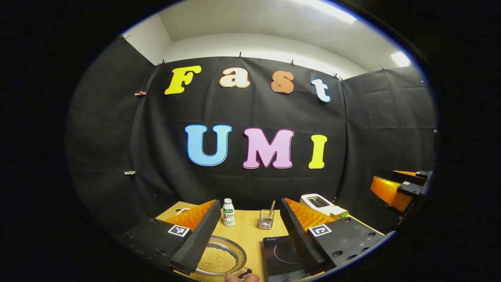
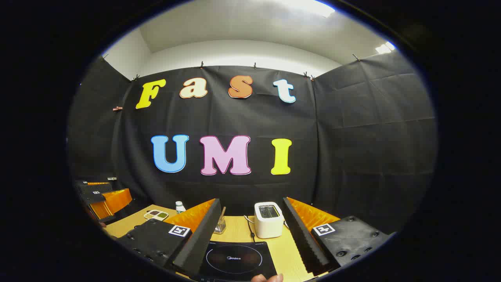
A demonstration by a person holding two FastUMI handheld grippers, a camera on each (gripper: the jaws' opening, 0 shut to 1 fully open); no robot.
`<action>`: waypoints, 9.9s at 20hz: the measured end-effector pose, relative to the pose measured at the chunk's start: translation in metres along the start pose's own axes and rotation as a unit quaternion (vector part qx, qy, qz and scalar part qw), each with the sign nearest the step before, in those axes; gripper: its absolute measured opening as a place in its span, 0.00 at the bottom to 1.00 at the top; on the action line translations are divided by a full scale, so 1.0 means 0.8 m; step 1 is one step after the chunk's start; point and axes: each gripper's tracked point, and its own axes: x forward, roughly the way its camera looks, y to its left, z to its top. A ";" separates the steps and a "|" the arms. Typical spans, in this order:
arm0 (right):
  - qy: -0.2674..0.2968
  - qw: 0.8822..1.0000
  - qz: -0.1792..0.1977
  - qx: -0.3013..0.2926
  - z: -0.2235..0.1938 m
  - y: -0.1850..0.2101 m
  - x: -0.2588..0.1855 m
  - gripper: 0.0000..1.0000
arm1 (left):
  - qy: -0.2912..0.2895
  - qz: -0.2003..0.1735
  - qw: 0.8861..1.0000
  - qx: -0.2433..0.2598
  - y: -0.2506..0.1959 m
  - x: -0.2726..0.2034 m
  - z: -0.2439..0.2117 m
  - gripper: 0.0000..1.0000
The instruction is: First push the handle of the pot to place it horizontally, then grasp the pot with both hands and set it on the induction cooktop.
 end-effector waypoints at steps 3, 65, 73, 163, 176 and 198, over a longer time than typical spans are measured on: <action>0.001 1.000 -0.003 -0.003 -0.002 -0.004 -0.003 0.98 | -0.007 0.004 1.000 0.011 0.007 0.000 0.006 0.95; 0.001 0.998 0.001 -0.070 -0.023 0.032 0.003 0.98 | 0.548 -0.202 0.809 0.073 0.071 -0.080 -0.434 0.05; 0.009 0.997 -0.006 -0.081 -0.031 0.024 0.011 0.98 | 0.553 -0.191 0.805 0.097 0.044 -0.046 -0.446 0.06; 0.524 0.843 0.110 0.042 -0.551 0.336 0.085 0.65 | 0.458 -0.013 0.888 -0.033 0.376 0.163 -0.470 0.69; 0.505 0.856 0.110 0.025 -0.489 0.319 0.075 0.51 | 0.435 -0.012 0.898 -0.058 0.357 0.128 -0.427 0.59; 0.508 0.858 0.048 0.061 -0.384 0.065 0.053 0.51 | 0.435 -0.079 0.897 -0.011 0.097 0.126 -0.338 0.58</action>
